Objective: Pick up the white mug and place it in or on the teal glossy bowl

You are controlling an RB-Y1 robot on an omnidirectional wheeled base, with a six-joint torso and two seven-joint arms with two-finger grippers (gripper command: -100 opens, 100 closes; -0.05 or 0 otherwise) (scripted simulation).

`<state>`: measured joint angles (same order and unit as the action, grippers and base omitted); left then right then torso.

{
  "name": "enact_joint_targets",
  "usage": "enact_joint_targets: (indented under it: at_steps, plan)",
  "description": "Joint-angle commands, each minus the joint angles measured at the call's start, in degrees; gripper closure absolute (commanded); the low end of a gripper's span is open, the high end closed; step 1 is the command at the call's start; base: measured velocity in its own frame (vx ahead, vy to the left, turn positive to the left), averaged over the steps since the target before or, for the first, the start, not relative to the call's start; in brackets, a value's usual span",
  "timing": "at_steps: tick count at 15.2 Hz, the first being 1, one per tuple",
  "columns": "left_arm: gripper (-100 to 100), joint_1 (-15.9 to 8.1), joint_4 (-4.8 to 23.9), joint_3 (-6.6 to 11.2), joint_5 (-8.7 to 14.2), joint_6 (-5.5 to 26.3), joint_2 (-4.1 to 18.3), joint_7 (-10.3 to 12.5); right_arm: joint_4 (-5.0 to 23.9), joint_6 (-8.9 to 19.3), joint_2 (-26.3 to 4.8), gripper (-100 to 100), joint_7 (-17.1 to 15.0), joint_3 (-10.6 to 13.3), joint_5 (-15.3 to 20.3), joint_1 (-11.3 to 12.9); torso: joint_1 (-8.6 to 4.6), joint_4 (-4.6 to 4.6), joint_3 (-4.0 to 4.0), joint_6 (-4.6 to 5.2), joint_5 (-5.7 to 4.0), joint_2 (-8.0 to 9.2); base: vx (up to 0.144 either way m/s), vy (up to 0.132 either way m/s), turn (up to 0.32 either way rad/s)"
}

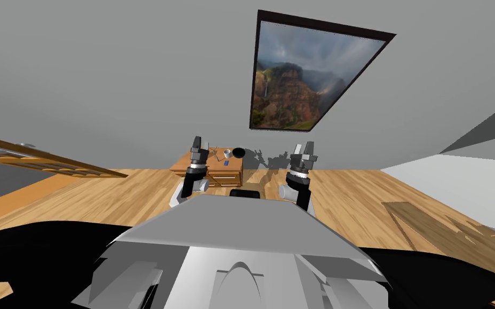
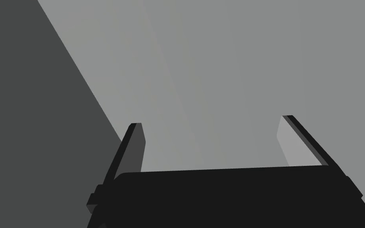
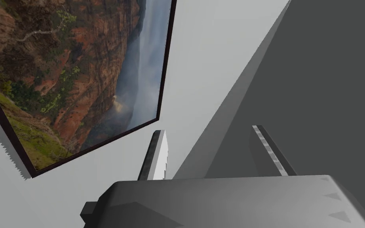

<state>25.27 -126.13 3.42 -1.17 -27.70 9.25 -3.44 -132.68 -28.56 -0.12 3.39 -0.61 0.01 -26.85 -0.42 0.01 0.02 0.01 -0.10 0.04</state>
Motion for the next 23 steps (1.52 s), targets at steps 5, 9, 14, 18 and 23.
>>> enact_joint_targets:
  at_steps: [5,9,14,18,23]
  plan:
    - [-100,-3.41,2.22,2.47,1.98,7.1,4.33,0.07,0.0,0.0,0.0,0,0.0,0.0,0.0,0.0,-0.03,0.0,0.01,0.0,-0.01,0.02,-0.019,-0.113,-0.032]
    - [-100,-4.54,3.16,3.3,2.74,11.08,5.62,0.11,0.0,0.0,0.0,0,0.0,0.0,0.0,0.0,0.05,-0.01,-0.03,0.0,0.01,-0.05,0.003,-0.09,-0.024]
    - [-100,-6.85,5.35,5.07,4.55,16.88,8.27,0.27,0.0,0.0,0.0,0,0.0,0.0,0.0,0.0,0.04,-0.02,-0.05,0.0,0.01,-0.08,0.008,-0.094,-0.028]
    - [-100,-8.01,6.6,6.01,5.6,20.88,9.64,0.39,0.0,0.0,0.0,0,0.0,0.0,0.0,0.0,0.11,-0.01,-0.04,-0.01,0.03,-0.06,0.006,-0.066,-0.021]
    - [-100,-10.27,9.43,7.93,8.0,26.87,12.45,0.71,0.0,0.0,0.0,0,0.0,0.0,0.0,0.0,0.13,-0.03,-0.09,0.0,0.03,-0.16,0.026,-0.075,-0.029]
